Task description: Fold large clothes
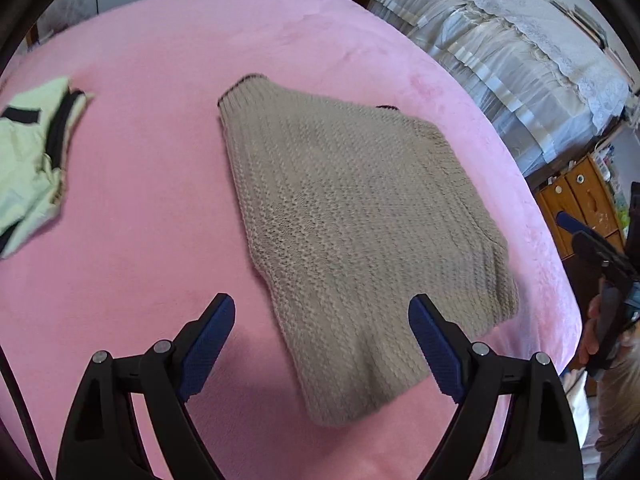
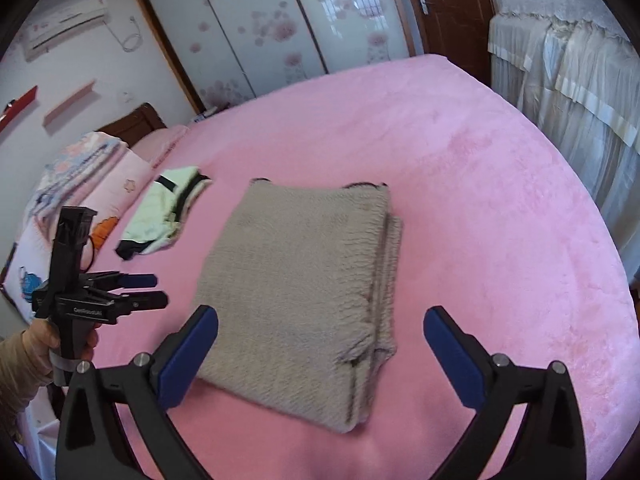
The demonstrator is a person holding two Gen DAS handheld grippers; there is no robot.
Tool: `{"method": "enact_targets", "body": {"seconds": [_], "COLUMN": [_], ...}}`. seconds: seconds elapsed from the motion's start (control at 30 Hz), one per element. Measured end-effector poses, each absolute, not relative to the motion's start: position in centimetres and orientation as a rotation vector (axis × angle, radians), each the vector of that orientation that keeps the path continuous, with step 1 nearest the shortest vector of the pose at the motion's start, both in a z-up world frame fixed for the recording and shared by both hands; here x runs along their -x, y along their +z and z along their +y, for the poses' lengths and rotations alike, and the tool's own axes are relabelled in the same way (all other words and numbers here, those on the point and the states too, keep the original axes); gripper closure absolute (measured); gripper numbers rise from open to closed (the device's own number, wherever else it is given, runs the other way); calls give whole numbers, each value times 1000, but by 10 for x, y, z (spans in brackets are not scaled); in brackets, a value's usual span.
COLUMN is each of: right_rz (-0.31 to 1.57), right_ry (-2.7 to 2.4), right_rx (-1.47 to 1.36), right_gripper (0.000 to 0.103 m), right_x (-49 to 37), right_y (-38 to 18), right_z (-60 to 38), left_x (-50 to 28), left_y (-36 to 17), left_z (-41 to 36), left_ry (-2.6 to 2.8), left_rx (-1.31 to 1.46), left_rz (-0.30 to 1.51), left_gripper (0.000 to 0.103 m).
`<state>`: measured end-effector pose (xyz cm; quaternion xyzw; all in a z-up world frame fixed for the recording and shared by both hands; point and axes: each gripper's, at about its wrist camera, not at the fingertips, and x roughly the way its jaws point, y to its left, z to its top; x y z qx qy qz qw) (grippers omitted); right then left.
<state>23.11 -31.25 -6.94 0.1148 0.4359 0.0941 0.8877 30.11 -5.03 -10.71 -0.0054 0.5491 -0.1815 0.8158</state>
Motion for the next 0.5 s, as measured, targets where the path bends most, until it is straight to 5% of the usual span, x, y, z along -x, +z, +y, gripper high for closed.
{"method": "enact_targets", "body": {"seconds": [0.5], "right_rz": [1178], "right_ry": [359], "right_rx": [-673], "right_gripper": [1], "right_x": [-311], "right_y": [-194], "right_z": [-347], "left_x": [-353], "left_y": [-195], "left_z": [-37], "left_ry": [-486], "left_rx": [273], "left_rz": [1275], "left_gripper": [11]}}
